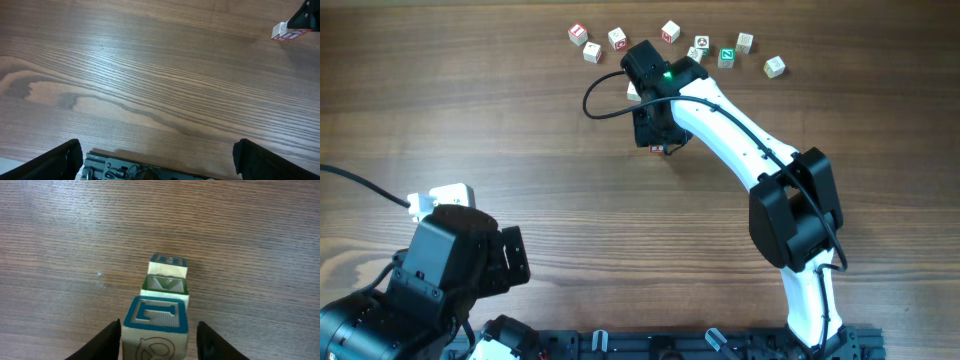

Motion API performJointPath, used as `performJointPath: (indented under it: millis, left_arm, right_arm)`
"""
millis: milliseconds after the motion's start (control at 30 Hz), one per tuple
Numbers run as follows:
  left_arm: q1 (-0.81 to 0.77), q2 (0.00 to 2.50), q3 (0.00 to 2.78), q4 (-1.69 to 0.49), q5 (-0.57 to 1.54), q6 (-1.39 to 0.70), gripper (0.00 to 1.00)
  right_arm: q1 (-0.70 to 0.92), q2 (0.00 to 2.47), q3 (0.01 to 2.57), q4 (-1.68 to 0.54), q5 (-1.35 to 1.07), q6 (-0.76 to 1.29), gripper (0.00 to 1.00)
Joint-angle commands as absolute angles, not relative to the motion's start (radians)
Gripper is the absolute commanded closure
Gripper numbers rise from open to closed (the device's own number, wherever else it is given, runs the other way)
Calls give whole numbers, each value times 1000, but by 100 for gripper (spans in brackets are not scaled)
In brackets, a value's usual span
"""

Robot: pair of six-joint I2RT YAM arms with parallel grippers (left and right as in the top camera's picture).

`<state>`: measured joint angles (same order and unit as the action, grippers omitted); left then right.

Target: Form a tower

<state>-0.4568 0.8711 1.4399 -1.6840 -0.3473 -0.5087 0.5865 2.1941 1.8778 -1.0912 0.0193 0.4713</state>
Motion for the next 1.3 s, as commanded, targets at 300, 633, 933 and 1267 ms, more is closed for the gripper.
performJointPath:
  millis: [300,633,933,1267]
  left_arm:
    - [-451,868,1440,-1684,-364,-493,0]
    - [-451,868,1440,-1684,-364,-493,0]
    - [-451,868,1440,-1684,-364,-493,0]
    - [-451,868,1440,-1684,-364,-493,0]
  right_arm:
    - [588,2245,1869,-1087,63,475,47]
    - [588,2287,1870,-1077,52,498,80]
    - [588,2280,1980,-1127,55,426,86]
    - [567,2286,1953,-1111,43,341,87]
